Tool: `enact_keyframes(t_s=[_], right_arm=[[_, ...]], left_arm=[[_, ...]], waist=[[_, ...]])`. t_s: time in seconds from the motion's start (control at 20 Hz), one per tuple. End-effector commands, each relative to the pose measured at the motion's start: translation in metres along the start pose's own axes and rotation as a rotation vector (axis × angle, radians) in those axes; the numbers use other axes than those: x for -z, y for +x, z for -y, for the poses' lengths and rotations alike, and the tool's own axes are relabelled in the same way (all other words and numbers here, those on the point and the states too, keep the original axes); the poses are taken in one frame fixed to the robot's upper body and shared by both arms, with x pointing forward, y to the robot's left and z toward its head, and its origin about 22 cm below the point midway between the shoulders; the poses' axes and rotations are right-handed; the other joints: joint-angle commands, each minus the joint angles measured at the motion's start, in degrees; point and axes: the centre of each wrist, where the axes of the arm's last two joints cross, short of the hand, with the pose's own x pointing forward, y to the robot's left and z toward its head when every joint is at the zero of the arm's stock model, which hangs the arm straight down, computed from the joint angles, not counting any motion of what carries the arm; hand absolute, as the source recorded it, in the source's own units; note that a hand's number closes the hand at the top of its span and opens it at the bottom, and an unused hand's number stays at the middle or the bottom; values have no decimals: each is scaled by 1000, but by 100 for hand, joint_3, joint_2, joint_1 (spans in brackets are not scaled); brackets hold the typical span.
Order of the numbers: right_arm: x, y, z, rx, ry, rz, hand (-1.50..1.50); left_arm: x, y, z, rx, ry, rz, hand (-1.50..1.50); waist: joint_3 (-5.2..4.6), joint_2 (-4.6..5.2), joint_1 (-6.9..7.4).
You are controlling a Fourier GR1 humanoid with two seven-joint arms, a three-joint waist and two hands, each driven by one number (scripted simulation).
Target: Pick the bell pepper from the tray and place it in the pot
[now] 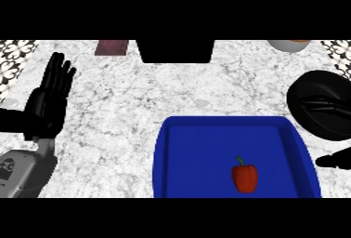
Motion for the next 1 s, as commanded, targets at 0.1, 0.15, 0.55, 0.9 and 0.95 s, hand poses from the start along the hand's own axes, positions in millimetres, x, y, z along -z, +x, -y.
enact_keyframes(t_s=[0.1,0.15,0.55,0.9,0.95], right_arm=[[3,14,20,-144,238,-17,-150],[-11,15,3,-165,292,-21,-150],[34,51,-34,-280,409,-108,-150],[40,68,-71,-292,476,-235,-150],[45,65,-64,-283,492,-241,-150]], left_arm=[[17,13,-3,-1,3,-9,0],[-1,5,-11,18,-5,-7,0],[5,12,-3,4,0,-19,0],[-13,1,-17,16,4,-17,0],[17,7,-4,0,1,-2,0]], waist=[[-14,-14,-42],[-15,-37,-51],[-16,-32,-60],[-16,-36,-52],[-16,-21,-76]])
